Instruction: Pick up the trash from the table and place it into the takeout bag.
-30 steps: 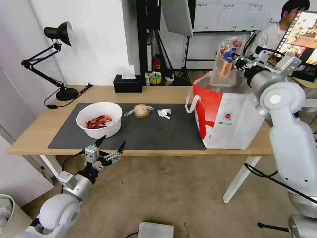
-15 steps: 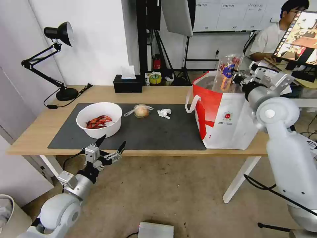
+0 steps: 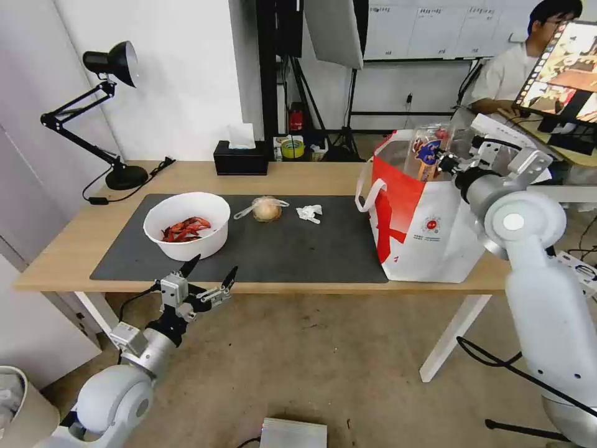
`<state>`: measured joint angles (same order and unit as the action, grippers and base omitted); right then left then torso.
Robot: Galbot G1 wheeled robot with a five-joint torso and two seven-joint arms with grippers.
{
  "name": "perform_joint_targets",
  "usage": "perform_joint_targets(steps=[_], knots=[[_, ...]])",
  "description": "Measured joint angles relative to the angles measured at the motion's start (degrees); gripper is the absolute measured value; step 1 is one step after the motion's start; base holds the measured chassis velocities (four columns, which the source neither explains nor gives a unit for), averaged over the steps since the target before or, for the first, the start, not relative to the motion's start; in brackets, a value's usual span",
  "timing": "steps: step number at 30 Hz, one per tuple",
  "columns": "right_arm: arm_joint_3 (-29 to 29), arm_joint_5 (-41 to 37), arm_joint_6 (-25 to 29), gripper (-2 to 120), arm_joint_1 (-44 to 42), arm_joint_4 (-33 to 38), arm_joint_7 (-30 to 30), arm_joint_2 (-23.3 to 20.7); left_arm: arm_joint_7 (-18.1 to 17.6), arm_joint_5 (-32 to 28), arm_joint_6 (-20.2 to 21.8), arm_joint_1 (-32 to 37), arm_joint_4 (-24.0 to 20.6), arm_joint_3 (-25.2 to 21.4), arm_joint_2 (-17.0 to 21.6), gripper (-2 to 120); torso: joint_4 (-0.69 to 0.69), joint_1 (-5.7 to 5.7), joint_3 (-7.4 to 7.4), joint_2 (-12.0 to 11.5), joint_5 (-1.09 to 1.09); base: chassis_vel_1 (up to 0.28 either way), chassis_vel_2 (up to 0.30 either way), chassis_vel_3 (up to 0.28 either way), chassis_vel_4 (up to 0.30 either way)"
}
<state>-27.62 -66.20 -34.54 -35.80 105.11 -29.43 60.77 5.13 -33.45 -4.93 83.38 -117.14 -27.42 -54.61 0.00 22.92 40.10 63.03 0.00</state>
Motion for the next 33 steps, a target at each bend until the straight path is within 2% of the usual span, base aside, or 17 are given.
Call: perform_joint_targets(steps=[6,11,13,15,17,19,21,23,25,27,29,31,32,33], knots=[[0.0,-1.0,-0.5,44,0.4,-0.2,0.2,-0.7,-0.1,0.0,0.1,0.1,0.0,-0.2,0.1,100,0.00,0.00,0.00,0.0,0.00,0.000,0.000,0.000,0.000],[0.2,-1.0,-0.6,56,0.7,-0.2,1.5,-0.9,-0.1,0.0,0.1,0.2,0.0,-0.2,0.1,100,0.00,0.00,0.00,0.0,0.01,0.000,0.000,0.000,0.000],[1.1,-1.0,0.0,69,2.4,-0.4,3.7,-1.4,-0.1,0.0,0.2,0.2,-0.1,-0.4,0.3,100,0.00,0.00,0.00,0.0,0.00,0.000,0.000,0.000,0.000],[1.3,-1.0,0.1,72,2.8,-0.5,4.2,-1.6,-0.1,0.0,0.2,0.2,-0.2,-0.4,0.3,100,0.00,0.00,0.00,0.0,0.00,0.000,0.000,0.000,0.000],[2.0,-1.0,0.7,85,4.1,-0.5,6.2,-2.2,-0.1,0.0,0.2,0.2,-0.2,-0.5,0.3,100,0.00,0.00,0.00,0.0,0.00,0.000,0.000,0.000,0.000],[2.2,-1.0,0.9,88,4.3,-0.5,6.9,-2.4,-0.1,0.0,0.2,0.3,-0.2,-0.5,0.2,100,0.00,0.00,0.00,0.0,0.00,0.000,0.000,0.000,0.000],[3.4,-0.4,1.6,97,5.2,-0.3,10.2,-3.1,-0.1,0.0,0.2,0.3,-0.2,-0.6,0.2,100,0.00,0.00,0.00,0.0,0.00,0.000,0.000,0.000,0.000],[3.4,-0.4,1.6,97,5.2,-0.3,10.2,-3.1,-0.1,0.0,0.2,0.3,-0.2,-0.6,0.2,100,0.00,0.00,0.00,0.0,0.00,0.000,0.000,0.000,0.000],[6.9,3.9,2.9,100,5.8,1.2,17.7,-4.3,-0.1,0.0,0.2,0.3,-0.2,-0.9,0.2,100,0.00,0.00,0.00,0.0,0.00,0.000,0.000,0.000,0.000],[7.5,4.9,3.1,100,5.8,1.7,19.2,-4.5,-0.1,0.0,0.2,0.2,-0.2,-1.0,0.2,100,0.00,0.00,0.00,0.0,0.00,0.000,0.000,0.000,0.000],[10.2,9.3,4.6,100,4.4,4.4,25.9,-5.5,-0.1,-0.1,0.2,0.2,0.1,-1.5,0.2,100,0.01,0.00,0.00,0.0,-0.02,0.000,0.000,0.000,0.000],[10.5,10.0,4.8,100,4.1,4.8,26.9,-5.6,-0.1,-0.1,0.2,0.2,0.1,-1.6,0.2,100,0.01,0.00,0.00,0.0,-0.01,0.000,0.000,0.000,0.000],[12.3,14.3,5.9,100,1.7,6.6,31.0,-6.5,-0.1,-0.1,0.2,0.4,0.2,-2.1,0.3,100,0.01,0.00,0.00,0.0,0.00,0.000,0.000,0.000,0.000],[13.1,16.6,6.7,100,0.4,7.4,32.4,-7.0,-0.1,-0.1,0.2,0.5,0.3,-2.3,0.3,100,0.01,0.00,0.00,0.0,-0.01,0.000,0.000,0.000,0.000]])
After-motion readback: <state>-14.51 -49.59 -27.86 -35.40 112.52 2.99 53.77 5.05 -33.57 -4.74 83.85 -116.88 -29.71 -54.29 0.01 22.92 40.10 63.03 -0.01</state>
